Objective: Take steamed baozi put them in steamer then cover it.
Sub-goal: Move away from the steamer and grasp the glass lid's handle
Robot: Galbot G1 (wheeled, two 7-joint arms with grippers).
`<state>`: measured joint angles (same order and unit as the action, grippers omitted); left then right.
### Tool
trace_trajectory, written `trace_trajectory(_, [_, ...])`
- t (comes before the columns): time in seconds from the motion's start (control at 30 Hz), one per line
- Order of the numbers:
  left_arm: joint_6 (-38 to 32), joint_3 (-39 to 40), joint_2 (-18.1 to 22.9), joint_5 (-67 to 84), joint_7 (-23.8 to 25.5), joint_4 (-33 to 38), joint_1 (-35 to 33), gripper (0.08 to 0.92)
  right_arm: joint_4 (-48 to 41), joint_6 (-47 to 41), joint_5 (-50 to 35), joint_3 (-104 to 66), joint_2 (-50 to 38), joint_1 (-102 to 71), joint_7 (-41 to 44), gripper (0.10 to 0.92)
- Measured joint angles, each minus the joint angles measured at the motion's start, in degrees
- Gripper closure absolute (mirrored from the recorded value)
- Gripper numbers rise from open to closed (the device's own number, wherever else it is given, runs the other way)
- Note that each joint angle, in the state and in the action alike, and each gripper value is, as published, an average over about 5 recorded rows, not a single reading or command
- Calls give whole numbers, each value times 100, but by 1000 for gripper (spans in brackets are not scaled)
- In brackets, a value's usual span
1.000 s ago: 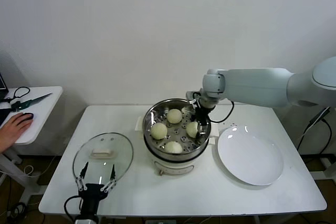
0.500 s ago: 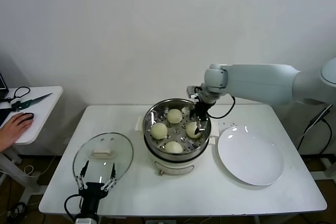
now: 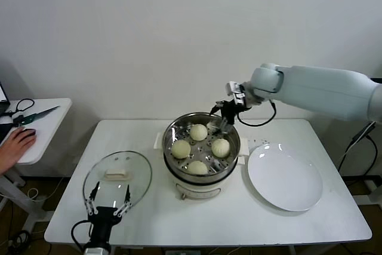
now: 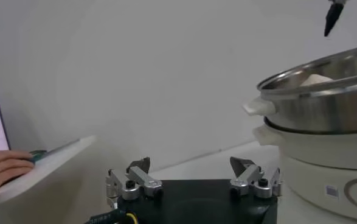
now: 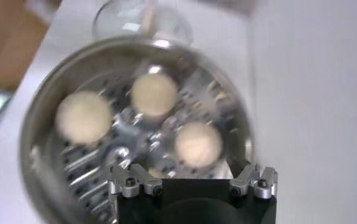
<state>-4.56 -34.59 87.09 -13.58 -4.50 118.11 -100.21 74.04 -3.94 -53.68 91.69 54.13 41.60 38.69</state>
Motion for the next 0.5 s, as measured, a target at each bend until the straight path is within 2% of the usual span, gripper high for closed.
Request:
trace_trajectory(0.23, [28, -28, 35, -85, 9, 49, 74, 177, 390, 778, -57, -863, -908, -806, -1029, 203])
trace_trajectory(0.5, [76, -57, 101, -294, 9, 115, 161, 177, 785, 1122, 239, -3047, -1573, -2769, -1759, 203])
